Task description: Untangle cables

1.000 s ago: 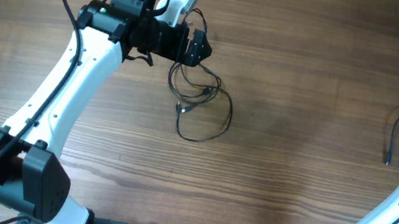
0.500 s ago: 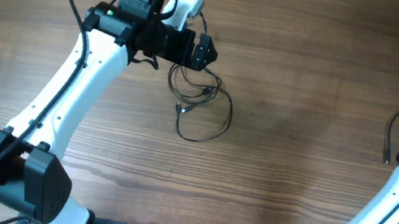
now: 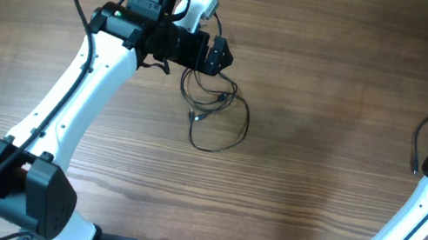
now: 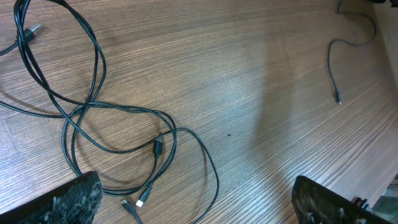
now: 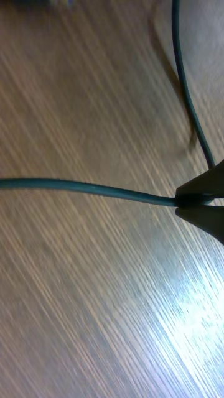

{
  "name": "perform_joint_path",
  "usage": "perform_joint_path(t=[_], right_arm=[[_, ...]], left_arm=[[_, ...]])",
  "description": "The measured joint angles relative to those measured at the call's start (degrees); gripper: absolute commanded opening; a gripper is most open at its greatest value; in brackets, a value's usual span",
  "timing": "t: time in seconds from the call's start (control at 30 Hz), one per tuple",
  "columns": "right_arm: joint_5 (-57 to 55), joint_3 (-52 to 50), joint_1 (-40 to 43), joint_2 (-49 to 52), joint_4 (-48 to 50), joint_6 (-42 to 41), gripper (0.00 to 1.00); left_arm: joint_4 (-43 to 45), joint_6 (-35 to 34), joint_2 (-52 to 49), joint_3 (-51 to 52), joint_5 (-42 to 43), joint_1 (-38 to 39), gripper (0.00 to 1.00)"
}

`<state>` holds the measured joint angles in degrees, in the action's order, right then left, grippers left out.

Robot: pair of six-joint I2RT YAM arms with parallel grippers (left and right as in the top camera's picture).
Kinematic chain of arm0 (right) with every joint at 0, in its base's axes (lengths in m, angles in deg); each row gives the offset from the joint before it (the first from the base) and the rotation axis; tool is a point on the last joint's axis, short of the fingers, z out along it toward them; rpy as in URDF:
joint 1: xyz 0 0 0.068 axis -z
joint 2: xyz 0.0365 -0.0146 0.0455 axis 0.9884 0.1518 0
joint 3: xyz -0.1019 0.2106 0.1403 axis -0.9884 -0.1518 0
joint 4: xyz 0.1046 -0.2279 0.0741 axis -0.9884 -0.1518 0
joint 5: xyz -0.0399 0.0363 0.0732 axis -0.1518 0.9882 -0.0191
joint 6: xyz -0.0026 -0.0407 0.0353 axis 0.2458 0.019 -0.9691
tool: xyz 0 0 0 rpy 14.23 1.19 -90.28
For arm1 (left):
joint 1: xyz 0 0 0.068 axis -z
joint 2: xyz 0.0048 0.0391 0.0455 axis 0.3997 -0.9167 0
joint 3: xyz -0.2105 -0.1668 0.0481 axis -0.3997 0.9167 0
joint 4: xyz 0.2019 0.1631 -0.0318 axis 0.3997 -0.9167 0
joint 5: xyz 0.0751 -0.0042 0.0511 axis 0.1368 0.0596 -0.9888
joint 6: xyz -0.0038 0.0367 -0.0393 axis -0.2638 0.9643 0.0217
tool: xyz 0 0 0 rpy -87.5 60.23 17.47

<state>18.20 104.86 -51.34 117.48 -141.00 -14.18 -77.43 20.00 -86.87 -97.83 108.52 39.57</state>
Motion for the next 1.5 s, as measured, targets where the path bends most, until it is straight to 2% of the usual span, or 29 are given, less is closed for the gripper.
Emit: perform_joint_path(t=[0.03, 0.07, 0.1, 0.17, 0.2, 0.23, 0.5, 0.73, 0.83, 0.97, 1.23, 1.5], right_arm=[[-1.0, 0.0, 0.0, 0.0, 0.1, -0.6, 0.27], [-2.6, 0.0, 0.0, 0.0, 0.1, -1.2, 0.31], [-3.5, 0.0, 0.0, 0.0, 0.1, -1.6, 0.31], [-5.6, 0.0, 0.0, 0.0, 0.1, -1.7, 0.19], [-6.8, 0.0, 0.0, 0.0, 0.1, -2.3, 0.19], [-8.4, 0.0, 0.0, 0.0, 0.1, -2.8, 0.3], [-11.8, 0.0, 0.0, 0.0, -0.6, -4.3, 0.41], [-6.8, 0.0, 0.0, -0.4, -2.3, -4.5, 0.51], [-6.3, 0.0, 0.0, -3.4, -5.9, -6.2, 0.52], [-6.3, 0.0, 0.0, -12.3, -12.3, -10.5, 0.52], [-6.3, 0.2, -1.9, -23.6, -19.1, -12.3, 0.52], [-6.3, 0.2, -12.2, -29.2, -23.8, -12.7, 0.52]], left_arm=[[0.0, 0.0, 0.0, 0.0, 0.0, 0.0, 1.0], [0.0, 0.0, 0.0, 0.0, 0.0, 0.0, 1.0], [0.0, 0.0, 0.0, 0.0, 0.0, 0.0, 1.0], [0.0, 0.0, 0.0, 0.0, 0.0, 0.0, 1.0], [0.0, 0.0, 0.0, 0.0, 0.0, 0.0, 1.0], [0.0, 0.0, 0.0, 0.0, 0.0, 0.0, 1.0], [0.0, 0.0, 0.0, 0.0, 0.0, 0.0, 1.0], [-0.3, 0.0, 0.0, 0.0, -1.7, 0.0, 1.0], [-0.8, 0.0, 0.0, 0.0, -4.4, 0.0, 1.0], [-0.5, 0.0, 0.0, 0.0, -6.3, 0.0, 1.0], [2.5, 0.0, 0.0, 0.0, -11.4, 0.0, 1.0], [4.2, 1.4, 0.0, 0.0, -19.4, -0.9, 1.0]])
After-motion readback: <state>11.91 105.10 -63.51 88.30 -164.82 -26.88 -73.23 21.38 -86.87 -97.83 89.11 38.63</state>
